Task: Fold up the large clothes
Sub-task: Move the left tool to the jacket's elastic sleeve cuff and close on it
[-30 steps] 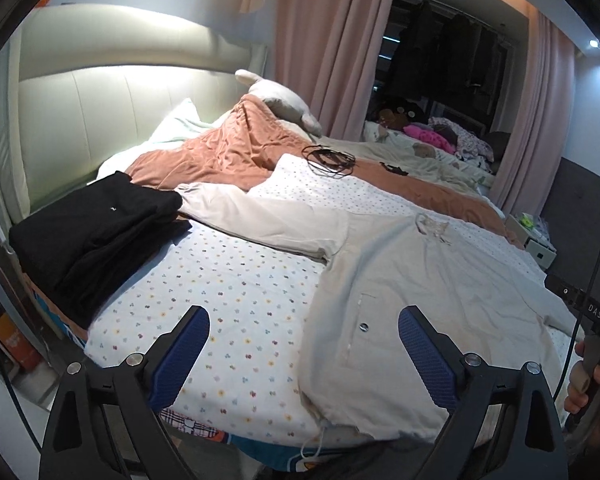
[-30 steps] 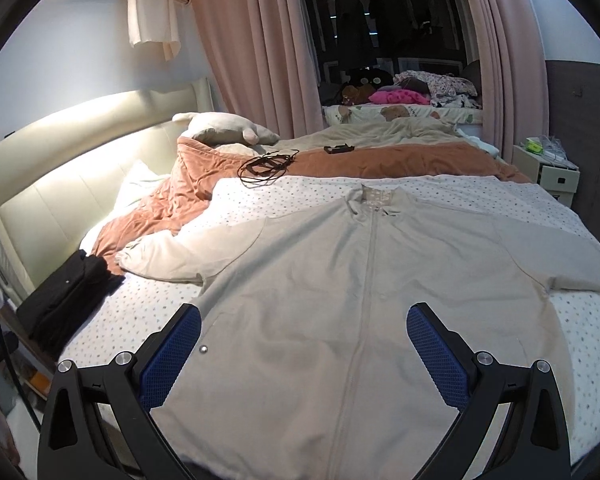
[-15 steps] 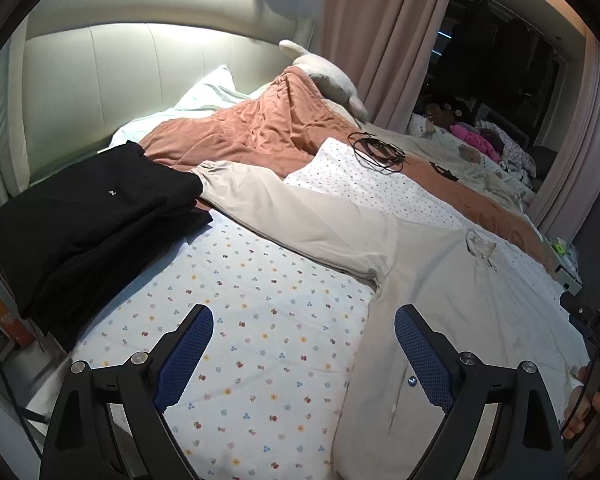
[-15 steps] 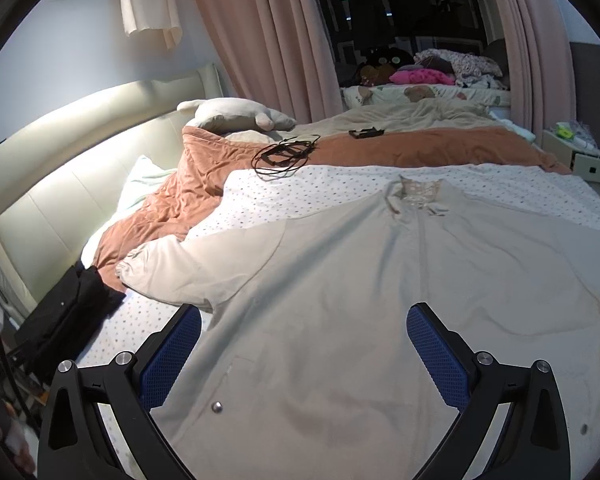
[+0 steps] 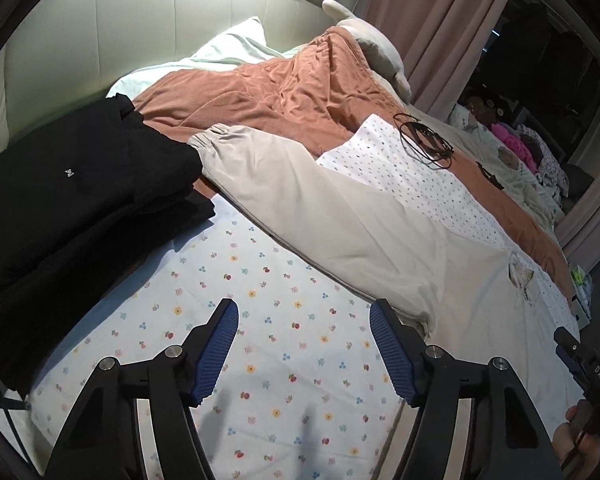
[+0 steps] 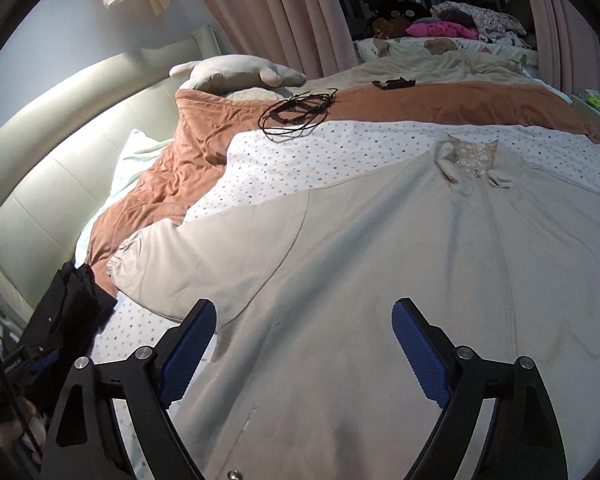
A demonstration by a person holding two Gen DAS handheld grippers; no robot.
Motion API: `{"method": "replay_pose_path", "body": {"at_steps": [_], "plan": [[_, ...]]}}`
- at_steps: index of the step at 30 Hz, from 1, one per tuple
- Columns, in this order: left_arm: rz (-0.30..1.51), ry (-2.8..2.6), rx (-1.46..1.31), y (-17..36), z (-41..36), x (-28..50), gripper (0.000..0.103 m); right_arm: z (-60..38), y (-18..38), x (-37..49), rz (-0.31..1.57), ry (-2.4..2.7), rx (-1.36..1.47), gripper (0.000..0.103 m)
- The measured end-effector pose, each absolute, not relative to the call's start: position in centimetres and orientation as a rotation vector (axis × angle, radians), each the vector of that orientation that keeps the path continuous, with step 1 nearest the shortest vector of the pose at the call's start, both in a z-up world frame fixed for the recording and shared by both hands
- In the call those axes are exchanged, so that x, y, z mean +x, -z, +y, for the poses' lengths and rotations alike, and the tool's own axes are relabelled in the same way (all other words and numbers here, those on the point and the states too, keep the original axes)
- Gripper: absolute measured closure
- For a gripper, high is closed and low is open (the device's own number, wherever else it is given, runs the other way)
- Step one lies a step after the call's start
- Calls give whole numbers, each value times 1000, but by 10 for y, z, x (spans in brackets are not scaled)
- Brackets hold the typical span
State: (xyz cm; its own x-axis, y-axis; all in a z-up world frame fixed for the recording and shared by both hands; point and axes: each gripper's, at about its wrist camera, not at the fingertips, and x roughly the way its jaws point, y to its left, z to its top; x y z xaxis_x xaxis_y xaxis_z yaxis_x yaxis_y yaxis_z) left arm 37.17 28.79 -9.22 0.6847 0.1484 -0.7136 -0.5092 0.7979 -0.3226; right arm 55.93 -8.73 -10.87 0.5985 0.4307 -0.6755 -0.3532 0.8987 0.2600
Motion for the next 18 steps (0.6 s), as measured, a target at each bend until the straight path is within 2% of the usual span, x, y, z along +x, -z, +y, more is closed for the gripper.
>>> {"method": "replay_pose_path", "body": {"at_steps": [5, 8, 10, 15, 18], "plan": [[753, -398, -553, 105, 303, 405, 35, -72, 127, 582, 856, -476, 92, 26], [773, -405, -574, 115, 315, 425, 43, -60, 138, 594, 888, -500, 89, 39], [793, -419, -594, 125, 322, 439, 47, -54, 147, 601, 920, -517, 90, 52], [831, -454, -650, 148, 341, 468, 49, -34, 168, 616, 974, -557, 87, 66], [855, -477, -676, 163, 348, 483, 49, -23, 181, 620, 1005, -580, 95, 70]]}}
